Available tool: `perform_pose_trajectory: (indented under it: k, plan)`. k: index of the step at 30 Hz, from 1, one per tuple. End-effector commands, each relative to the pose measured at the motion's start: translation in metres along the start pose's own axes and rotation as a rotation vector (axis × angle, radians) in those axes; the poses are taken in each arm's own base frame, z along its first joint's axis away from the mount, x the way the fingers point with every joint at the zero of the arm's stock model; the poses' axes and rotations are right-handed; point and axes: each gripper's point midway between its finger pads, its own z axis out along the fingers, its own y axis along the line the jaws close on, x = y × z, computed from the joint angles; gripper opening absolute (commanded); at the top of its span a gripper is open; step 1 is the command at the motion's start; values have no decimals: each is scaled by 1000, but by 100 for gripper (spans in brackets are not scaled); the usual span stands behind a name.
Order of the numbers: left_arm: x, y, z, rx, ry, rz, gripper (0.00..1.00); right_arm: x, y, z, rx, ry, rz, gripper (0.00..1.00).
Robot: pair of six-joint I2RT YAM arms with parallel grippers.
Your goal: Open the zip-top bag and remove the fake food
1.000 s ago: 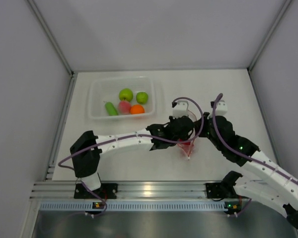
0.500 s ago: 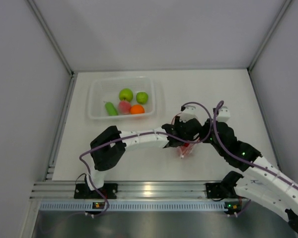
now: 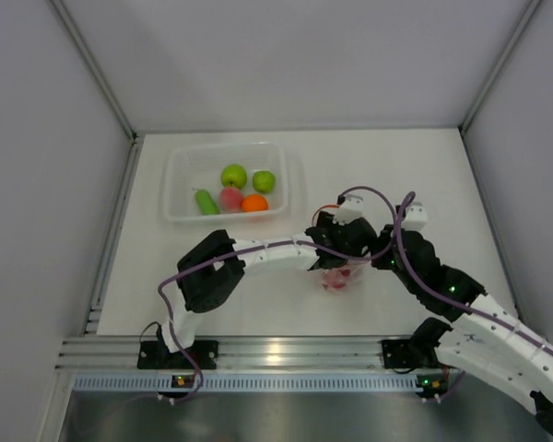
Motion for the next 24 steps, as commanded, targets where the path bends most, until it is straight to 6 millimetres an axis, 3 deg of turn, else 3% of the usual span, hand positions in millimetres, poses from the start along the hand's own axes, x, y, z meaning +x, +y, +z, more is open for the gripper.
perform_pose_trajectory:
  k: [1, 7, 8, 10, 11, 13, 14, 16, 18, 19, 21, 24]
  plan:
    - [16, 9, 19, -38, 48, 39, 84, -2, 2, -1, -17, -4, -16, 0]
    - [30, 12, 29, -39, 87, 36, 83, -3, 5, 2, -26, -3, -18, 0]
    - [28, 9, 29, -31, 87, 33, 69, -3, 6, 3, -28, -4, -19, 0]
    - [24, 5, 25, -9, 86, 16, 54, -5, 7, 4, -27, -6, -22, 0]
    - [21, 3, 23, 1, 85, 6, 36, -4, 7, 5, -24, -3, -31, 0]
    - [13, -7, 14, 51, 87, -28, 22, -8, 9, 6, -26, -4, -37, 0]
    - [10, -10, 10, 73, 88, -37, 10, -9, 10, 6, -25, -5, -44, 0]
    - [-1, -20, -1, 141, 67, -57, 1, -17, 14, 6, -32, -17, -46, 0]
    - [2, -26, -11, 230, 64, -54, 0, -27, 19, 6, -41, -39, -44, 0]
    - [-11, -37, -15, 294, 11, -80, 0, -30, 21, 6, -47, -44, -51, 0]
    - [-10, -38, -24, 342, 3, -76, 0, -35, 28, 8, -60, -42, -62, 0]
    - [-26, -47, -38, 433, -59, -91, 0, -40, 36, 12, -75, -30, -97, 0]
